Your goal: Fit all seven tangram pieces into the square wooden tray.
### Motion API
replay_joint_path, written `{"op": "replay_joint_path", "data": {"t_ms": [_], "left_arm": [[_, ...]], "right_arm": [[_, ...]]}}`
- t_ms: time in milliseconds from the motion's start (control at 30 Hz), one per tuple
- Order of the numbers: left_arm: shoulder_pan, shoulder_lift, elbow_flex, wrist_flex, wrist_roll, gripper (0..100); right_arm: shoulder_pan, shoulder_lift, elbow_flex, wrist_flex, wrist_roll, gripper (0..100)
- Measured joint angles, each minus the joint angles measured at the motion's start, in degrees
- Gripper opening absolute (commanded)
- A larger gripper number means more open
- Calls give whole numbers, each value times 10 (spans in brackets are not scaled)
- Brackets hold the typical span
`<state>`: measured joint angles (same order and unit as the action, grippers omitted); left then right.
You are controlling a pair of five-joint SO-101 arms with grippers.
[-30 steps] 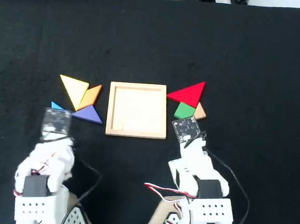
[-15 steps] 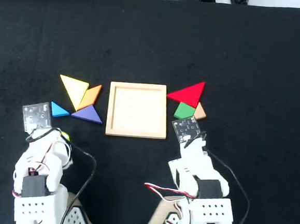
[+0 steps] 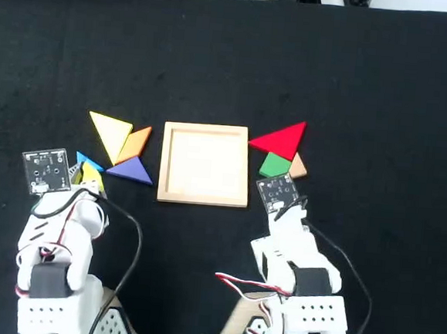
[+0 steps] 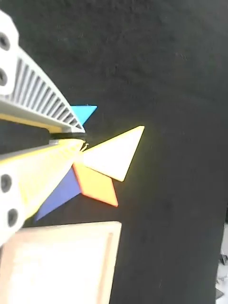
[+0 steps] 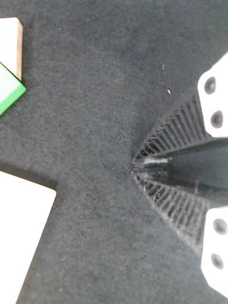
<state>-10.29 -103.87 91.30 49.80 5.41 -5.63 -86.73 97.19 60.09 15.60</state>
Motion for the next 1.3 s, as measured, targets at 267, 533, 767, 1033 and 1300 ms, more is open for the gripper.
{"op": "replay_joint_path", "data": {"t_ms": [267, 533, 767, 1033, 1300], "left_arm": [[-21, 0, 45, -51, 0, 30], [-21, 0, 47, -41, 0, 32], [-22, 0, 0, -55, 2, 30], [-22, -2, -89, -56, 4, 30], [54, -1, -89, 35, 4, 33]], "right_arm": [[0, 0, 0, 0, 0, 12], [0, 0, 0, 0, 0, 12], [0, 0, 0, 0, 0, 12], [0, 0, 0, 0, 0, 12], [0, 0, 0, 0, 0, 12]]}}
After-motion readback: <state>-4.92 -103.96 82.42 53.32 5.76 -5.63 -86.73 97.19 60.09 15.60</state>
